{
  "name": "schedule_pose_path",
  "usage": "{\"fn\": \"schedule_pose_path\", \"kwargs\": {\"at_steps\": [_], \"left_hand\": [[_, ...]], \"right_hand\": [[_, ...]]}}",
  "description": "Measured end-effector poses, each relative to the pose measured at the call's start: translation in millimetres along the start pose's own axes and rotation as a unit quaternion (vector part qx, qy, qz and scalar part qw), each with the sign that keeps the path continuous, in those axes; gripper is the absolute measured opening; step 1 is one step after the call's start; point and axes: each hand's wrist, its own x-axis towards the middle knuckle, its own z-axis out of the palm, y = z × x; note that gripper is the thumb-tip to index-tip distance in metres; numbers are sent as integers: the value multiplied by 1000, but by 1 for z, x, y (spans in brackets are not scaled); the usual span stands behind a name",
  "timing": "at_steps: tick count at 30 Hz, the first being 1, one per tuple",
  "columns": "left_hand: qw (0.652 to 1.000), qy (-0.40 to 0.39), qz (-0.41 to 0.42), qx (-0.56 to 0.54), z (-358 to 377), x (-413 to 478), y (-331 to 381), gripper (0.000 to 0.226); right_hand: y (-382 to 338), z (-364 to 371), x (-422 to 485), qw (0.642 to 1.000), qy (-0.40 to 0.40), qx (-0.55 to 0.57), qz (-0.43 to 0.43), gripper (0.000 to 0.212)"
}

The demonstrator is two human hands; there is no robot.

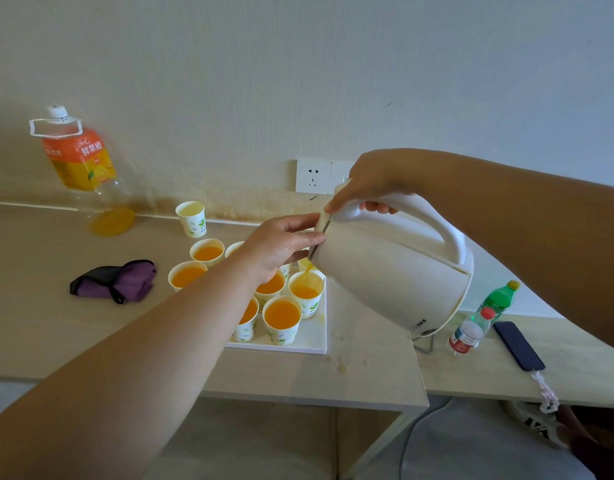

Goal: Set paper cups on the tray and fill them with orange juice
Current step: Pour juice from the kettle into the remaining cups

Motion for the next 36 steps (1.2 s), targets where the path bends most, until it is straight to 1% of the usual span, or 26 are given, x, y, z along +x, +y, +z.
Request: {"fn": "schedule_pose_path", "kwargs": {"at_steps": [18,23,31,36], "left_hand": [[1000,-5,-1,-11,0,0,0,44],[1000,-5,0,-16,0,-2,1,38],[1000,-8,9,-29,1,-5,6,43],[999,-15,17,-39,1,-6,7,38]], "right_hand": [[-5,-2,-1,1000,-4,-6,8,46],[-8,-3,-2,1000,-5,-17,9,46],[-11,-7,-7,1000,-2,-27,15,48],[-13,-10,-7,999,-2,-25,20,47]]}}
